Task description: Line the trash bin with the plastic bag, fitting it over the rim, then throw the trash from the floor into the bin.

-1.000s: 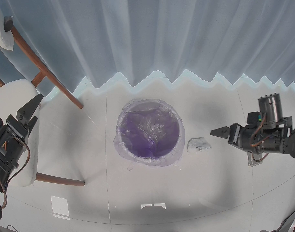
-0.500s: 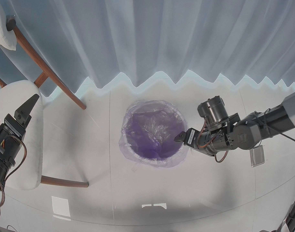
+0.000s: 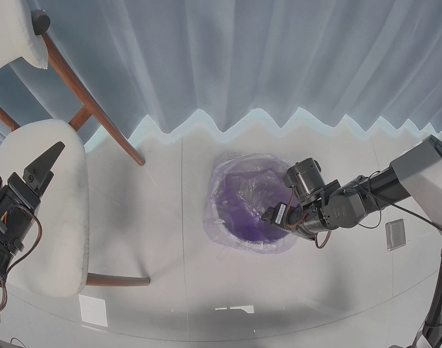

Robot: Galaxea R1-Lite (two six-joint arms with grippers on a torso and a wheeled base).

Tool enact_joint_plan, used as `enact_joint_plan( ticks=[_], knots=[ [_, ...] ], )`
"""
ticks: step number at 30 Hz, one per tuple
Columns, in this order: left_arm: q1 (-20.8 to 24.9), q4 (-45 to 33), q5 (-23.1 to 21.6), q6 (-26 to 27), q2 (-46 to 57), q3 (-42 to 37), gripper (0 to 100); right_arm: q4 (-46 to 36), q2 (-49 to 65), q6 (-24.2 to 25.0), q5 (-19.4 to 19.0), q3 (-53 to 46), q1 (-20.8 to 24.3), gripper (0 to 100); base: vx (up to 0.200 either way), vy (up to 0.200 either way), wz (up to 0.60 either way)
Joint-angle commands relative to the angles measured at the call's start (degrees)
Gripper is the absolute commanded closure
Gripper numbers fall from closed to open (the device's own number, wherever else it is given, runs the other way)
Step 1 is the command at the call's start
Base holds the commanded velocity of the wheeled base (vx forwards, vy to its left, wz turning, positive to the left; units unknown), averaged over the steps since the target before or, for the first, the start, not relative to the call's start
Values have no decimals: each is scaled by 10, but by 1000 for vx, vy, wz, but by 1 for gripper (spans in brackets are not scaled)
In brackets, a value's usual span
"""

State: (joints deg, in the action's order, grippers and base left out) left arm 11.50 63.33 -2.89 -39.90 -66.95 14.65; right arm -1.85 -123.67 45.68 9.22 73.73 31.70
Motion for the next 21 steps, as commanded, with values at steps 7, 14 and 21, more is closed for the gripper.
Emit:
enact_joint_plan(
  ticks=[7, 14, 21],
  knots=[
    [-2, 0, 3, 3, -1, -4, 0, -1, -19, 32, -2, 4, -16, 0, 0, 0, 0],
    [-6, -1, 7, 28, -4, -8, 0, -1, -29, 47, -3, 5, -18, 0, 0, 0, 0],
    [-18, 10, 4, 27, 5, -7, 0, -10, -41, 68, -9, 5, -8, 100, 0, 0, 0]
  ],
)
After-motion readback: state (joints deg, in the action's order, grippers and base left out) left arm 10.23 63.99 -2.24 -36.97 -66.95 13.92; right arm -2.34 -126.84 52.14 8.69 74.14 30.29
